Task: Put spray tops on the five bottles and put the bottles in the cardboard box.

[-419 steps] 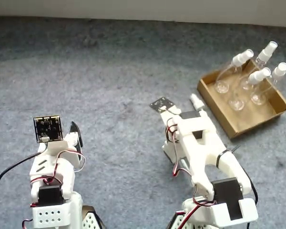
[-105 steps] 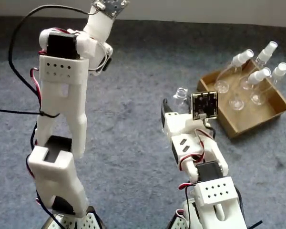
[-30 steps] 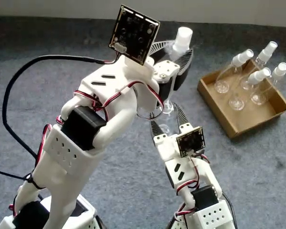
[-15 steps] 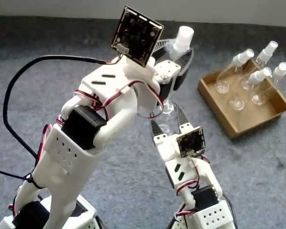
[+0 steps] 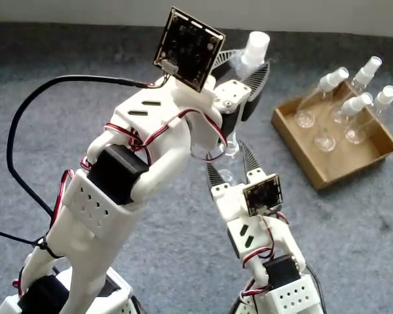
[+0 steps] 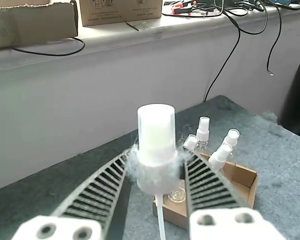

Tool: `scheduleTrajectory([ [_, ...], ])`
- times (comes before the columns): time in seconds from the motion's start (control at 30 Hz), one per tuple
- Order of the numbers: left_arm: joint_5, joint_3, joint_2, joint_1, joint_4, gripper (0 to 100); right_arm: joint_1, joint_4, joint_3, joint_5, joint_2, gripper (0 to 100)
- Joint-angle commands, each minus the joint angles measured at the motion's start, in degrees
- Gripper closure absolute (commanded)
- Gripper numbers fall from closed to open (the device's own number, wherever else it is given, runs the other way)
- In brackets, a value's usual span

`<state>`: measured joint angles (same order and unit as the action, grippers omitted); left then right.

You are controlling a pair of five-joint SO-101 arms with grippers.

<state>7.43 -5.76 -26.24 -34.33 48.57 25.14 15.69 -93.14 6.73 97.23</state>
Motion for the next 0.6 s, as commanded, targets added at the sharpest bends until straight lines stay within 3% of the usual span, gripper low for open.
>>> scheduleTrajectory([
  [0.0,-0.7,-0.31,-1.27,0.57,-0.97,100,-0.84,-0.22,0.84,-0.44,0.84,89.3],
  [0.57,-0.79,-0.22,-4.88,0.57,-0.88,100,-0.84,-0.22,0.84,-0.44,0.84,89.3],
])
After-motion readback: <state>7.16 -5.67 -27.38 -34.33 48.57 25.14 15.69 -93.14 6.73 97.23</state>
